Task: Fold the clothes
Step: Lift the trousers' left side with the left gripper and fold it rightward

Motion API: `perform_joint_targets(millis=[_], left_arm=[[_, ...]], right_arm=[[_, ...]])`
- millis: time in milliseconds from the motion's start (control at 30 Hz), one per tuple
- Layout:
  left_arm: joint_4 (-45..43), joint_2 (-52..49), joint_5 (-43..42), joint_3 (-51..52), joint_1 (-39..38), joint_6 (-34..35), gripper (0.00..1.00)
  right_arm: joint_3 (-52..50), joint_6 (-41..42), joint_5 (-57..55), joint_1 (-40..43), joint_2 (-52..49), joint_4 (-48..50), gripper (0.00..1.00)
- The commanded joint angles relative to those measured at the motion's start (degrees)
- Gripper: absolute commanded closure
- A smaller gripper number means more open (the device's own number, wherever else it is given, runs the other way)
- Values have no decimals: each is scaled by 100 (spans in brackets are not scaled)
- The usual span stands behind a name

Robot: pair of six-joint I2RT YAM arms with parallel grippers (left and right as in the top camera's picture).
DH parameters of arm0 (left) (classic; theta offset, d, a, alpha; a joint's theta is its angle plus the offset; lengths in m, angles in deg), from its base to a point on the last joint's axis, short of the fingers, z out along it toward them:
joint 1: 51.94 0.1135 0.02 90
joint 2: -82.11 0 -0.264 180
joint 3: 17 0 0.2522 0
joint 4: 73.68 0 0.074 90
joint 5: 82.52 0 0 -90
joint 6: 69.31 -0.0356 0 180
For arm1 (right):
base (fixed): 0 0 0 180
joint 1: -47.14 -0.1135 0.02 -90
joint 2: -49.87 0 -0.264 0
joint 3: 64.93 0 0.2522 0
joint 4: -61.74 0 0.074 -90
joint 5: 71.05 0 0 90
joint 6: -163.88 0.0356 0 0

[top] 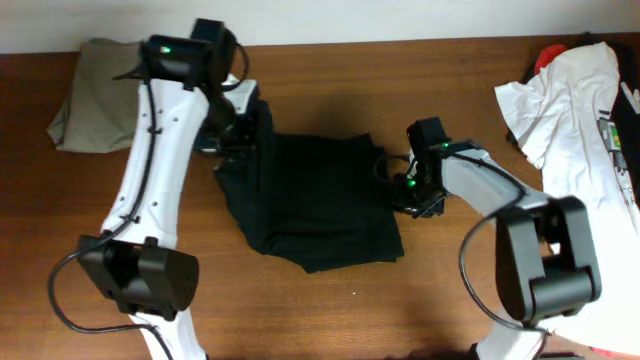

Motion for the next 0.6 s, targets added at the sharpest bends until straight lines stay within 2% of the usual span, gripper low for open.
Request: perform_joint_targets(millis=[0, 233, 567], left_arm=[[-20, 140, -179, -120, -223, 107, 100], [-529, 138, -245, -120, -1054, 280, 100], [-876, 28, -271, -107, -1613, 568, 95]], right_arm=[[-37, -11, -92, -22, -354, 59, 74], [-37, 81, -42, -22, -444, 122, 86], [-37, 94, 273, -22, -455, 269, 87]])
